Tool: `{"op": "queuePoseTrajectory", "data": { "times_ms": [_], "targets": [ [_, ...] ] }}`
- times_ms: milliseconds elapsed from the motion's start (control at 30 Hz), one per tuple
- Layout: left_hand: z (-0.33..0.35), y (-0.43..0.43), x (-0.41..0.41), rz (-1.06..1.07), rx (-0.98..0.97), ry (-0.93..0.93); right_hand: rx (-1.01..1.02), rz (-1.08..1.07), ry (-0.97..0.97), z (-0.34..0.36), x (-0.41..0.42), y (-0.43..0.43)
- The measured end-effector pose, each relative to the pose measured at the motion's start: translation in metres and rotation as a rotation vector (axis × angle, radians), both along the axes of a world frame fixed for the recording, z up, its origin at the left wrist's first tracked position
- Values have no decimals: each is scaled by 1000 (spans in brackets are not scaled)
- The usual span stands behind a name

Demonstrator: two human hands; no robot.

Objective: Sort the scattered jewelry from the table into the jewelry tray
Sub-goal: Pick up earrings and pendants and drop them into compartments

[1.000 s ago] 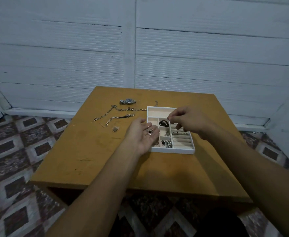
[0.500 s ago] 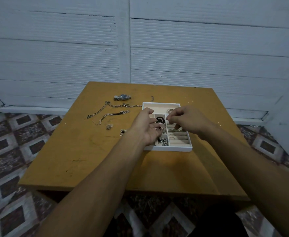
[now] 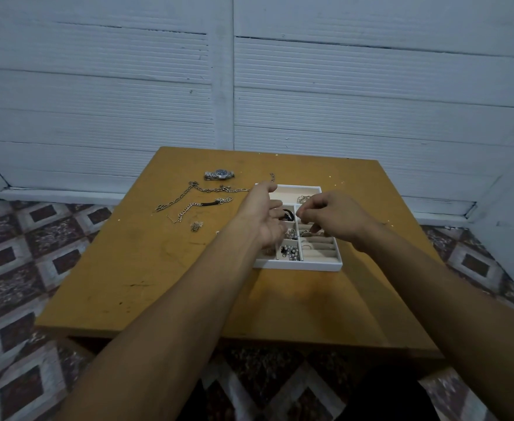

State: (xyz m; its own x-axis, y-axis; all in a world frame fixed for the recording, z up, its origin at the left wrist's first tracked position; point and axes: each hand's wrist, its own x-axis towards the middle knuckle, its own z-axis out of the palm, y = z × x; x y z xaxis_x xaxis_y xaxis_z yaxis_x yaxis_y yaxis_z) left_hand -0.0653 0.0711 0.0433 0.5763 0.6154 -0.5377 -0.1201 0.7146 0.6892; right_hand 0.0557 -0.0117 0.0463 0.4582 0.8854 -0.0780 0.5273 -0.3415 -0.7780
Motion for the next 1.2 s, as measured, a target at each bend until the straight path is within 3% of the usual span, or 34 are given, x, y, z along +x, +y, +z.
{"op": "queuePoseTrajectory", "data": {
  "times_ms": [167, 367, 467, 600, 733, 1200],
  "targets": [
    [0, -1, 1, -3, -27, -2, -5, 8, -40, -1, 1, -1],
    [-3, -8, -11, 68, 0, -108, -129, 109, -378, -13, 1, 5],
    [-8, -8, -24, 108, 94, -108, -194, 158, -483, -19, -2, 10],
    [-13, -6, -45, 169, 307, 26, -238, 203, -547, -19, -6, 13],
    [-14, -2, -67, 214, 396, 97, -278, 241, -620, -21, -8, 18],
    [-32, 1, -96, 265, 388, 172, -187, 168, -490, -16, -16, 32]
  ]
}}
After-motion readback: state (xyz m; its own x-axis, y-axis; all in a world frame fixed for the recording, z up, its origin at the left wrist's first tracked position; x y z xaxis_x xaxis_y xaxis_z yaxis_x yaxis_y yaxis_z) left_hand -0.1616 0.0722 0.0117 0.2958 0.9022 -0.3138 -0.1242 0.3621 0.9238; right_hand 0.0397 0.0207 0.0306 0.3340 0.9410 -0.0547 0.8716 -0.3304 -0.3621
